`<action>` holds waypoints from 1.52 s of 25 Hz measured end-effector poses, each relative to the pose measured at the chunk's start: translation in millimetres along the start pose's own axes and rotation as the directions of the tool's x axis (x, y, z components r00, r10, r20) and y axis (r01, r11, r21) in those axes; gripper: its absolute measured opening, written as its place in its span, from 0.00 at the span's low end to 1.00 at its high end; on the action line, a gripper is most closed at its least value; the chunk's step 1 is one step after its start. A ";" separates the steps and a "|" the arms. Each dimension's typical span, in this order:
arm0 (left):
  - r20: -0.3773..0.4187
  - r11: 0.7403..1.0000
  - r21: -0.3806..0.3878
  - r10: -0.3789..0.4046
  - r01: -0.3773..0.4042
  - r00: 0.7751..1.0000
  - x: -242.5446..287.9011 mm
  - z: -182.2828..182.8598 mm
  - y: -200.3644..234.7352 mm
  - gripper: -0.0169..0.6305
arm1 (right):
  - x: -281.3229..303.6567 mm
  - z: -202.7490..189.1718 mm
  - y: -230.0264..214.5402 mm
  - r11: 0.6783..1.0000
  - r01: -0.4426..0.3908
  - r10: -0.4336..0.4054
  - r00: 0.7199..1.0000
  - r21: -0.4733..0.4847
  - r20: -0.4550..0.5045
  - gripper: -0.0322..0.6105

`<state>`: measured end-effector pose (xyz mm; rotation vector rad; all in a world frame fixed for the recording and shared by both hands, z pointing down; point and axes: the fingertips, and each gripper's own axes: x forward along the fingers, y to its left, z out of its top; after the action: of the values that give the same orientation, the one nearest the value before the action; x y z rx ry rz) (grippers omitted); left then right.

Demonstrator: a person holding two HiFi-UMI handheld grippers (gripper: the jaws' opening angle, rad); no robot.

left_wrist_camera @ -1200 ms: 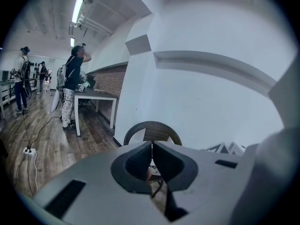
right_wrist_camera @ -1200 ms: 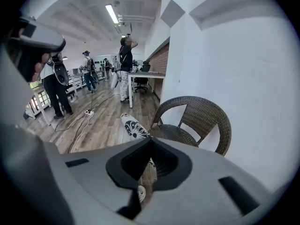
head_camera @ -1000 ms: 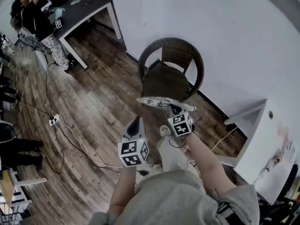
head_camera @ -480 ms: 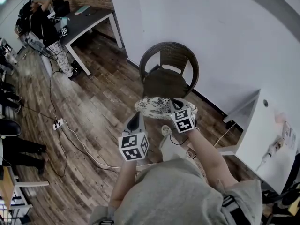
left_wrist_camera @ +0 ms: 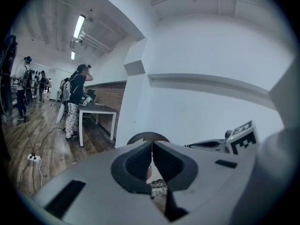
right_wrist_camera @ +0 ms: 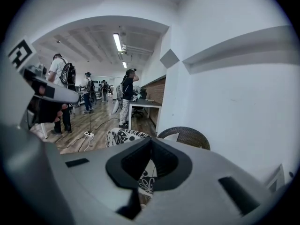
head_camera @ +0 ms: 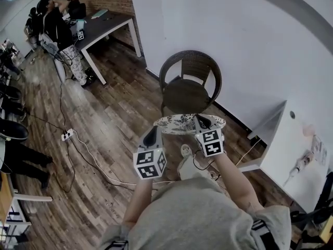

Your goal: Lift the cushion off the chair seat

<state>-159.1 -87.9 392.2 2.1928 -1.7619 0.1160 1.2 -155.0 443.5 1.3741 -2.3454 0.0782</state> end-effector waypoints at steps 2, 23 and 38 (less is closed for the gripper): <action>0.005 1.000 0.000 0.006 -0.006 1.000 -7.5 2.3 0.9 0.04 | -11.1 9.1 2.6 1.000 0.000 0.000 1.000 0.012 0.023 0.06; 0.048 0.999 0.038 0.011 -0.013 0.999 -27.9 10.6 -12.1 0.04 | -55.9 38.3 6.8 0.998 -0.012 0.003 0.990 0.056 0.144 0.06; 0.024 0.999 0.036 0.011 -0.012 1.000 -17.4 6.5 -3.9 0.04 | -43.6 40.6 8.5 0.997 -0.005 -0.007 0.989 0.077 0.149 0.05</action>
<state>-160.3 -72.8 380.7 2.2183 -1.7989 0.1253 -0.6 -125.2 391.3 1.4640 -2.4887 0.0688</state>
